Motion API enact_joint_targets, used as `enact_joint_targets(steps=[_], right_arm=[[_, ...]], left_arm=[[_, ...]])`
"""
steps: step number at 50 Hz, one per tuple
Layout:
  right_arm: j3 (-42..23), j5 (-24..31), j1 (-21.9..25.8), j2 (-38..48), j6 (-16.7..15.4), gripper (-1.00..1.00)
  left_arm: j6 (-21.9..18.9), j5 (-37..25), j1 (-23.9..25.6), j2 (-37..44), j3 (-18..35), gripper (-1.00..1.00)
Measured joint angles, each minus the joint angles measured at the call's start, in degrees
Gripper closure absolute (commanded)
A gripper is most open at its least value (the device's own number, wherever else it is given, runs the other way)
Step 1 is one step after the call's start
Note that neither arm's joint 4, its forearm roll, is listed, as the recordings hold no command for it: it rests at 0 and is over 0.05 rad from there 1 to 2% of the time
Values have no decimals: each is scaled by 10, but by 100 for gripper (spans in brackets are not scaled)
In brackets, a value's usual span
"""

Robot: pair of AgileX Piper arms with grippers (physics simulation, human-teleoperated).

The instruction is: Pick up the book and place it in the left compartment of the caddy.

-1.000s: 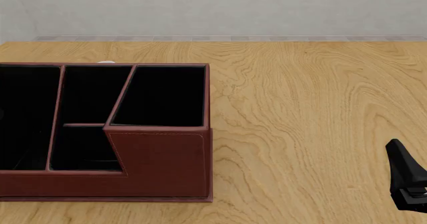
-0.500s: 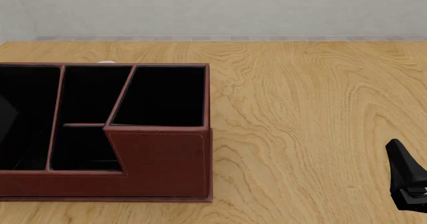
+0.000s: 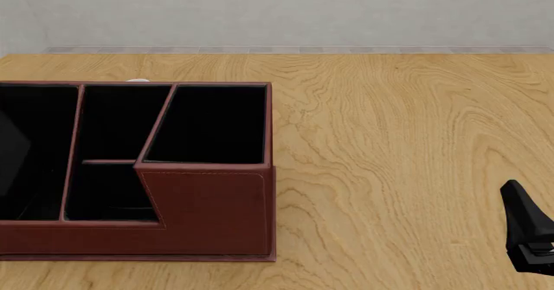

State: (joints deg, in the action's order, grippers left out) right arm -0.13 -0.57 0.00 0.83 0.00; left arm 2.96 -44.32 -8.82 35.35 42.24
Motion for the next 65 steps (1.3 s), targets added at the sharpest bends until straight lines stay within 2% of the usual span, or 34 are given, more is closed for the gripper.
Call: enact_joint_targets(steps=[22, 65], right_arm=[[0, 0, 0, 0, 0, -100], [0, 0, 0, 0, 0, -100]], left_arm=[[-11, 74, -22, 43, -44, 100], [-19, 185, -43, 142, -80, 100]])
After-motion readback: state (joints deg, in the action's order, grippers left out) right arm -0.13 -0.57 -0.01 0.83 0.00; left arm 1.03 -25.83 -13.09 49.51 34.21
